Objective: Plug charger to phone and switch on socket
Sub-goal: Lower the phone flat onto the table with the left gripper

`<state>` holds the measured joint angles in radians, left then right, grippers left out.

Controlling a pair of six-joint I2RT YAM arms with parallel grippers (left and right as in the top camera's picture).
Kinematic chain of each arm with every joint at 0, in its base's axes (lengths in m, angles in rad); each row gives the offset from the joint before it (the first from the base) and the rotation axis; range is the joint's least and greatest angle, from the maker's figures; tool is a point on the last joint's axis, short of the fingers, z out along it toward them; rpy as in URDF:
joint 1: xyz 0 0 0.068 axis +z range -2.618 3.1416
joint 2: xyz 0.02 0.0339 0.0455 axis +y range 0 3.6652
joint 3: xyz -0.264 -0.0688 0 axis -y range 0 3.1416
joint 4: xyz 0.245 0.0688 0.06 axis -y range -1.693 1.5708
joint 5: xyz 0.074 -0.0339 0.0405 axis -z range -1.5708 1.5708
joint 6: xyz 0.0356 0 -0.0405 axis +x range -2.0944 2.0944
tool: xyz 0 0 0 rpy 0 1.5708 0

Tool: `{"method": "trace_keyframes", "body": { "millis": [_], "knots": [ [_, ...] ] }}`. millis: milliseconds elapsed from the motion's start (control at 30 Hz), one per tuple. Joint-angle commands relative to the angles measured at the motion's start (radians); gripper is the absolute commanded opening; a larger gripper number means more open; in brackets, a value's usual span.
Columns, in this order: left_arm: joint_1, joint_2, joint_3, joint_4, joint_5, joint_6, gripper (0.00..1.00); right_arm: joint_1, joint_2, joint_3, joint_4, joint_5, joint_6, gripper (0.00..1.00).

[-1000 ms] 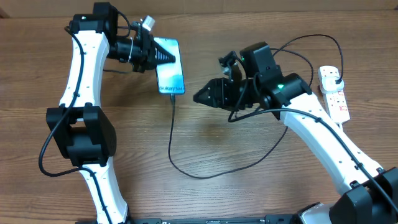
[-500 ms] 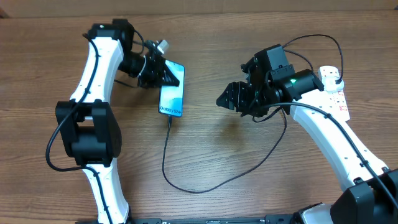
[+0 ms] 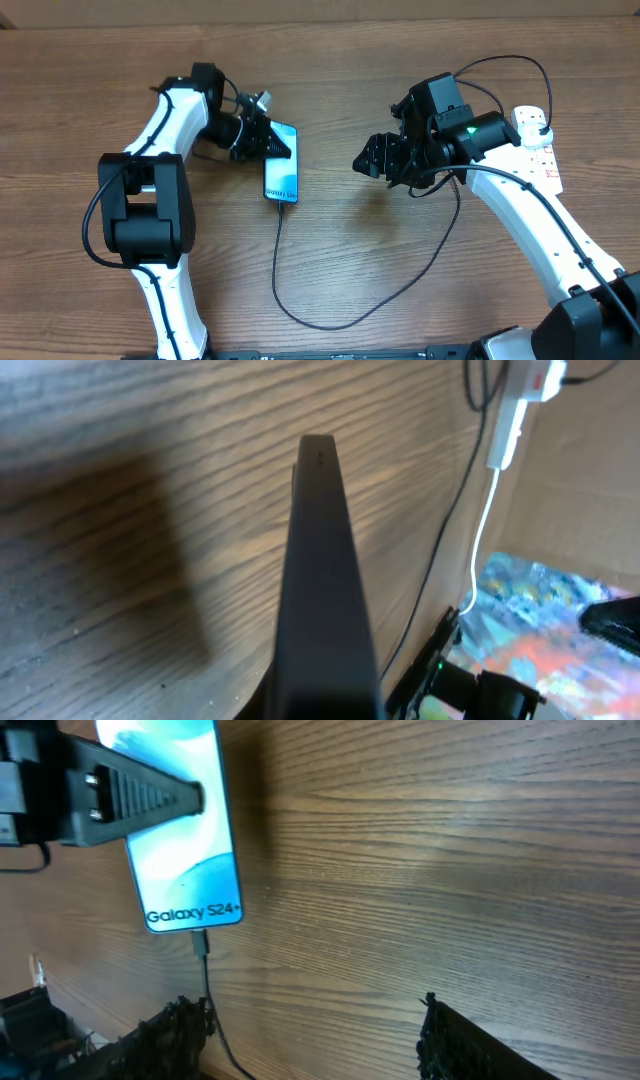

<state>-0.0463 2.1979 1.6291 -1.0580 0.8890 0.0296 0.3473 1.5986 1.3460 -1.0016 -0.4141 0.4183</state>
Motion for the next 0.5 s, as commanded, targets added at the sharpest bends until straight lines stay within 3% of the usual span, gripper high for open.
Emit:
{"method": "trace_keyframes", "body": {
  "millis": [0,233,467],
  "knots": [
    [-0.01,-0.011,-0.05,0.031,0.027,-0.045,0.04,-0.001,-0.027,0.008,0.0,0.014,-0.008,0.7],
    [-0.01,-0.011,-0.09,0.07,0.013,-0.045,0.04,-0.001,-0.027,0.008,0.0,0.013,-0.008,0.7],
    [-0.014,-0.01,-0.092,0.088,-0.108,-0.045,0.04,-0.001,-0.027,0.008,0.0,0.013,-0.008,0.7]
  ]
}}
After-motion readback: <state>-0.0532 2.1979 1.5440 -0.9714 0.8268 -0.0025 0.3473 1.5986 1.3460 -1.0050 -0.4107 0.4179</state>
